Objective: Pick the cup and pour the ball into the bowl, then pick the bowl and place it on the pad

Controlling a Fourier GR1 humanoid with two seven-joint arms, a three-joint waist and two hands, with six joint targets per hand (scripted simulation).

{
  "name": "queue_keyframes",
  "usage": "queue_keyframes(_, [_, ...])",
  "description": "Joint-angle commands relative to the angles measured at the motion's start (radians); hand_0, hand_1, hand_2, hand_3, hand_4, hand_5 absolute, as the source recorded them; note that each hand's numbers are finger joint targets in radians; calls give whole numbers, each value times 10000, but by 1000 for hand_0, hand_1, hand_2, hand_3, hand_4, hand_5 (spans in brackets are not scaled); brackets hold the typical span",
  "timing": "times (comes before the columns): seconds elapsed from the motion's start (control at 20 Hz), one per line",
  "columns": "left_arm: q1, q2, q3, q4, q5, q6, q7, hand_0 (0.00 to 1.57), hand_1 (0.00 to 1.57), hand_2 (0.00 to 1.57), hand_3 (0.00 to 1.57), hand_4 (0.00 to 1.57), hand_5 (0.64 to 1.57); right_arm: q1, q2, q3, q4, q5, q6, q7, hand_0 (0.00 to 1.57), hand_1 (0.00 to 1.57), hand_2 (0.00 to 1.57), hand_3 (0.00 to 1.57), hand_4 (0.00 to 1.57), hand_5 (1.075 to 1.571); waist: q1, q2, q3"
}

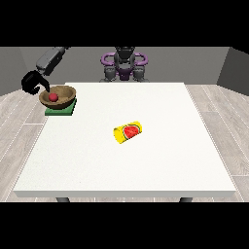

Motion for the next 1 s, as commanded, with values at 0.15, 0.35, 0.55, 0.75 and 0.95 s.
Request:
queue_keyframes(0.15, [-614,505,108,167,445,-215,257,0,0,0,0,1191,1565,-578,741,-162,234,-143,-830,-765,1434,1434,1376,670,0,1534,278,682,12])
queue_keyframes(0.35, [-292,-63,-232,-383,124,376,50,0,0,0,0,1193,1567,-478,674,215,410,291,-926,-948,931,931,1103,1043,162,1509,327,412,12])
queue_keyframes(0.55, [-199,245,-45,48,245,-151,-318,0,0,0,0,1205,1568,-425,-6,743,433,651,255,-443,0,0,0,0,0,1435,396,586,6])
queue_keyframes(0.75, [-296,-364,-553,-1396,491,588,885,0,0,0,0,1190,1569,-722,-331,690,1184,715,540,-221,0,0,0,0,0,1407,674,16,17])
queue_keyframes(0.95, [156,-783,-881,-510,-192,935,603,0,0,0,0,1190,1569,-1131,-874,1206,329,943,1129,1109,0,0,0,0,200,1375,-199,-1231,-10])
